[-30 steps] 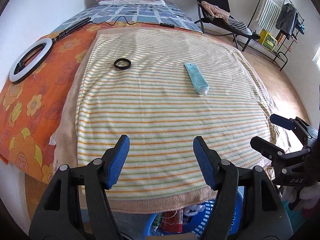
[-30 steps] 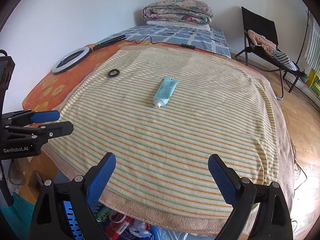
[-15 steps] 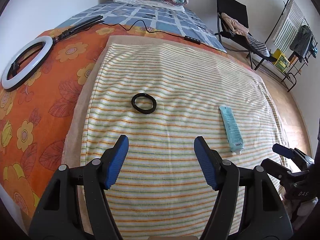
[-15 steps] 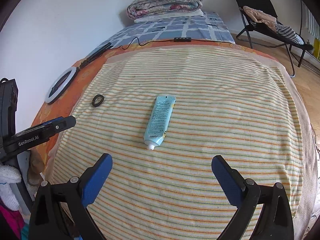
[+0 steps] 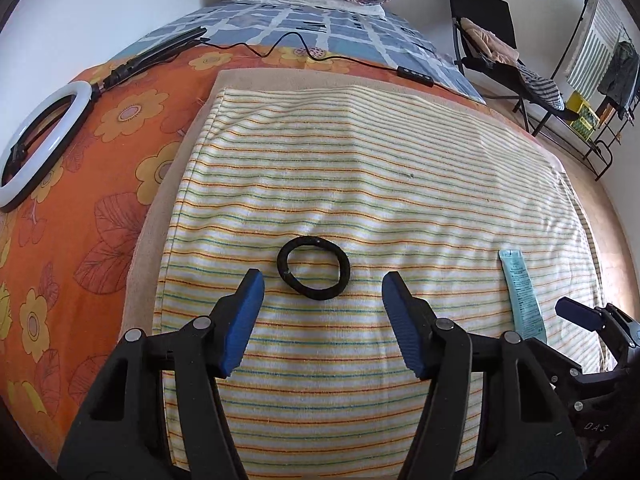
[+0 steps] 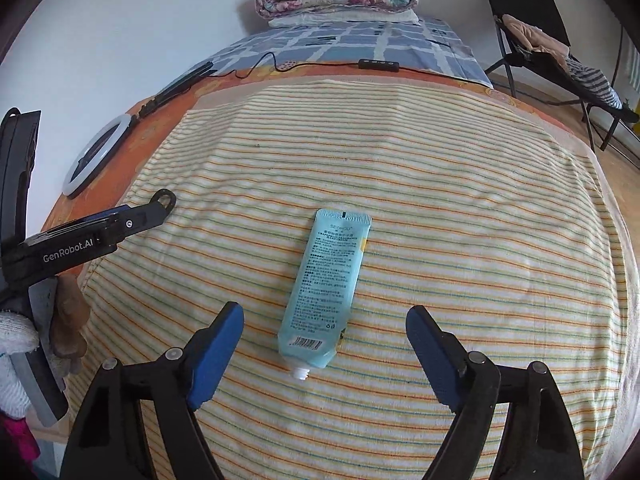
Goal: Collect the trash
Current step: 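Grasp the black hair tie with the left tool while the right tool grasps the blue tube, then carry the hair tie and blue tube into the blue basket and release both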
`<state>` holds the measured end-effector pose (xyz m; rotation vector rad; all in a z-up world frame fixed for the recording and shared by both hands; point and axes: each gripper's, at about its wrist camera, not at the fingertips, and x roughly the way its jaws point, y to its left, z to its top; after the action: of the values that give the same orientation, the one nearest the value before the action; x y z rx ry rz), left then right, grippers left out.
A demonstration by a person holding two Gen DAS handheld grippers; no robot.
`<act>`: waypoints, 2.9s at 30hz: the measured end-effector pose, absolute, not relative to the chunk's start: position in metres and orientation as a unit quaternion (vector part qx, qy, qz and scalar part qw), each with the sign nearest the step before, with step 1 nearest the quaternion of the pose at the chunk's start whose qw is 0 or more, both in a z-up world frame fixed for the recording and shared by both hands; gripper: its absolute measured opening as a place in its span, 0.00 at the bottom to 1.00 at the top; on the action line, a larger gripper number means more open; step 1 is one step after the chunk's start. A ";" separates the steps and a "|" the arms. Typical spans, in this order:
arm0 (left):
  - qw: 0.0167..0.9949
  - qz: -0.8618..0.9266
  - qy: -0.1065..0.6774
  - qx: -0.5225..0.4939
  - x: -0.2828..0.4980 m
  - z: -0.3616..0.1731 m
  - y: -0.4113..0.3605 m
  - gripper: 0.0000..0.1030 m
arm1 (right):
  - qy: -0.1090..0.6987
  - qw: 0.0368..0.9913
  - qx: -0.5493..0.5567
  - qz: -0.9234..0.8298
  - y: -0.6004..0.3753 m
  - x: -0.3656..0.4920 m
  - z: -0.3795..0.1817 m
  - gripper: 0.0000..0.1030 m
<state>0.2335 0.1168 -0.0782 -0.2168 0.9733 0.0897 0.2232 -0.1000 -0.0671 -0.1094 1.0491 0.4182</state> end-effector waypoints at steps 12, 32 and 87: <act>0.879 0.036 0.465 -0.103 0.241 -0.088 0.125 0.15 | 0.496 0.844 -0.095 0.184 -0.083 0.238 -0.083 0.76; 0.892 0.040 0.437 -0.107 0.220 -0.061 0.131 0.09 | 0.476 0.857 -0.047 0.189 -0.116 0.237 -0.066 0.35; 0.871 -0.096 0.481 -0.039 -0.073 -0.065 -0.033 0.09 | 0.482 0.835 -0.085 0.250 -0.182 -0.043 -0.047 0.35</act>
<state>-0.0733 -0.0332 -0.0650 -0.0823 1.0058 -0.2011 -0.0427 -0.1816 -0.0473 -0.1803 1.0215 0.5301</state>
